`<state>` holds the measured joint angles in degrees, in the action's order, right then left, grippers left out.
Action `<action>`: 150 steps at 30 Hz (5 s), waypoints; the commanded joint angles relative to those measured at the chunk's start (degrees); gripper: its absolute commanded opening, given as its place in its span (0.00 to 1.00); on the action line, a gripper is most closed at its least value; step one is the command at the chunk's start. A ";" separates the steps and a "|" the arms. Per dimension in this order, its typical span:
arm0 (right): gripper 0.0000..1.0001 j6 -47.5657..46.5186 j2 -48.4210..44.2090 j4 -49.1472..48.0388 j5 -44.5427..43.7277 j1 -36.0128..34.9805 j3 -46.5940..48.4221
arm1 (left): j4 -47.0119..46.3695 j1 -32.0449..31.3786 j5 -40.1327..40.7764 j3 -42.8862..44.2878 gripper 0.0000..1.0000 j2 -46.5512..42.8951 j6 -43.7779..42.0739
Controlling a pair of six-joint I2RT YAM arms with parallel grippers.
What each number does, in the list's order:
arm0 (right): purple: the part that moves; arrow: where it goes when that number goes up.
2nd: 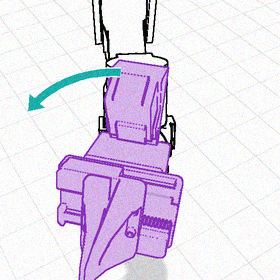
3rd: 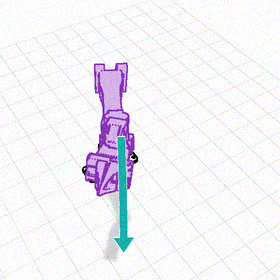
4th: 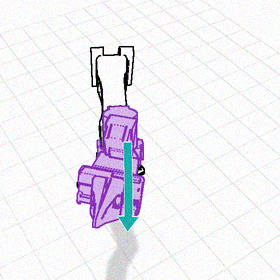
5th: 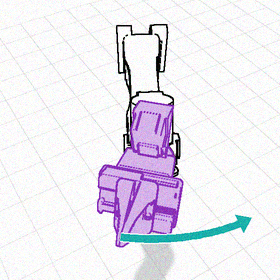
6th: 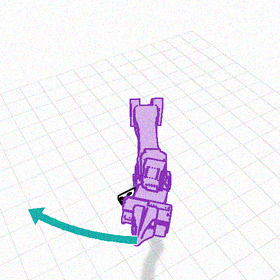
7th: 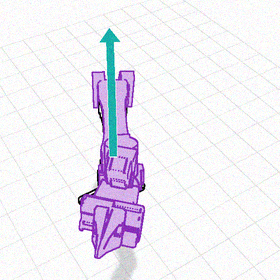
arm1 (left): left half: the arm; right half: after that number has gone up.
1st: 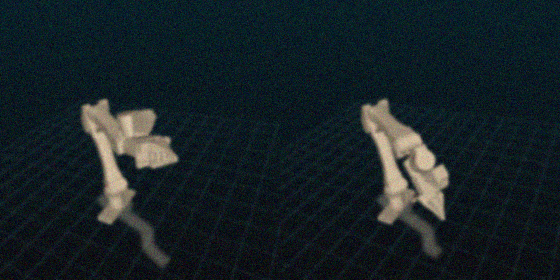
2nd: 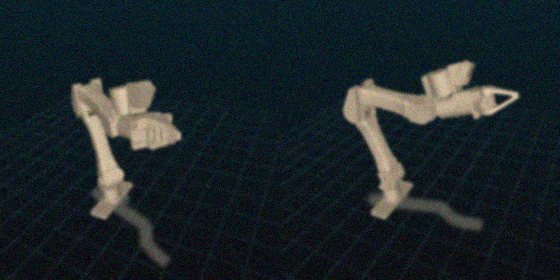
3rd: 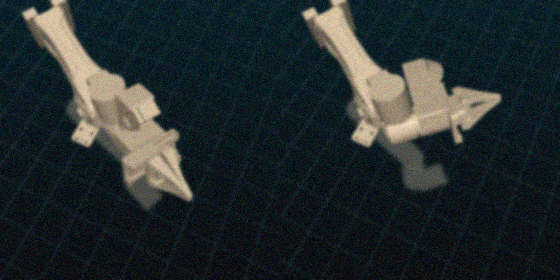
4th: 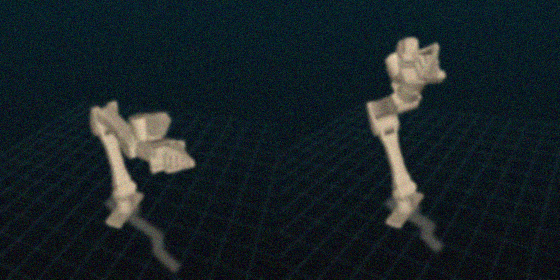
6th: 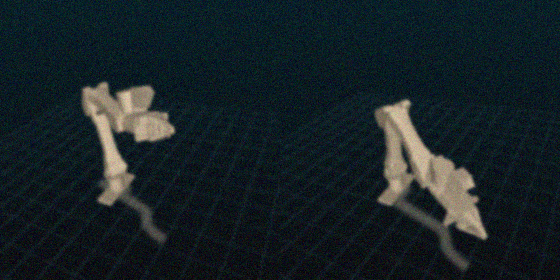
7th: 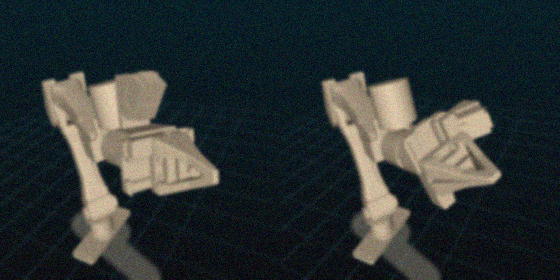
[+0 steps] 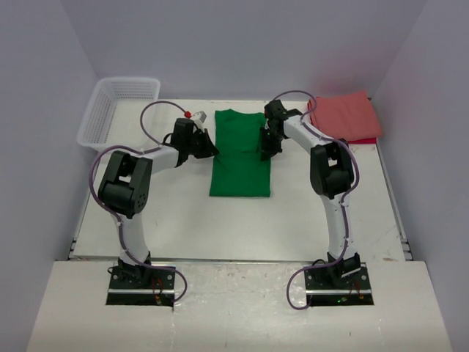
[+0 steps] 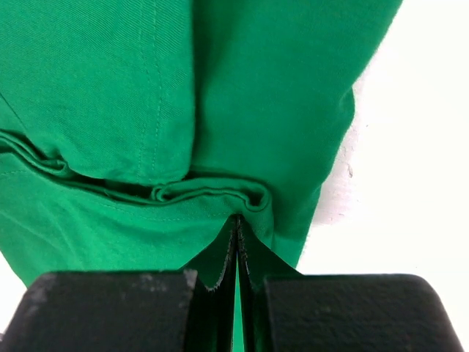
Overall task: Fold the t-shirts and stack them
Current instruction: Fold the folded rectangular tshirt in 1/3 of the way, then grab one side of the 2/3 rectangular tshirt with both arms
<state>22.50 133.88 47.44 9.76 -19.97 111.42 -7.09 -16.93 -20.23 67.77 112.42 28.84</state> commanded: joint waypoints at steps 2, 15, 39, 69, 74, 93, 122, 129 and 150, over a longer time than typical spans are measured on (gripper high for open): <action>0.00 0.70 0.15 2.04 -0.97 0.28 2.14 | -0.46 0.32 -0.95 1.84 0.00 -0.19 -0.81; 0.00 2.46 -0.11 4.15 -0.09 0.37 2.58 | -1.79 0.84 -0.34 5.80 0.00 8.69 1.57; 0.00 4.57 -10.65 -3.57 1.49 -0.86 -19.91 | 0.77 1.02 4.67 -14.58 0.00 -2.38 4.30; 0.36 16.23 -62.13 -18.52 -6.95 -13.78 -66.56 | 14.56 -10.58 14.52 -35.25 0.00 -46.67 5.70; 0.00 23.02 -73.93 -23.88 -3.08 -15.89 -77.47 | 14.13 -10.84 11.27 -37.18 0.00 -47.82 6.66; 0.00 29.96 -77.90 -27.67 -2.89 -18.97 -86.72 | 5.08 -12.25 2.39 -38.68 0.00 -42.73 9.83; 0.00 36.21 -58.84 -32.22 -10.54 -26.79 -86.98 | 0.06 -15.94 2.12 -42.63 0.00 -35.78 11.94; 0.00 40.60 -57.40 -21.79 -17.04 -35.65 -79.88 | 0.41 -15.94 1.60 -43.51 0.00 -36.39 11.77; 0.00 45.45 -65.17 0.64 -29.09 -45.60 -67.13 | -0.11 -15.94 3.71 -48.08 0.00 -36.48 12.90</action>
<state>69.58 65.45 46.98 -15.18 -65.95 40.71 -7.31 -32.53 -17.63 21.63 75.83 41.43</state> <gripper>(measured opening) 0.003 0.002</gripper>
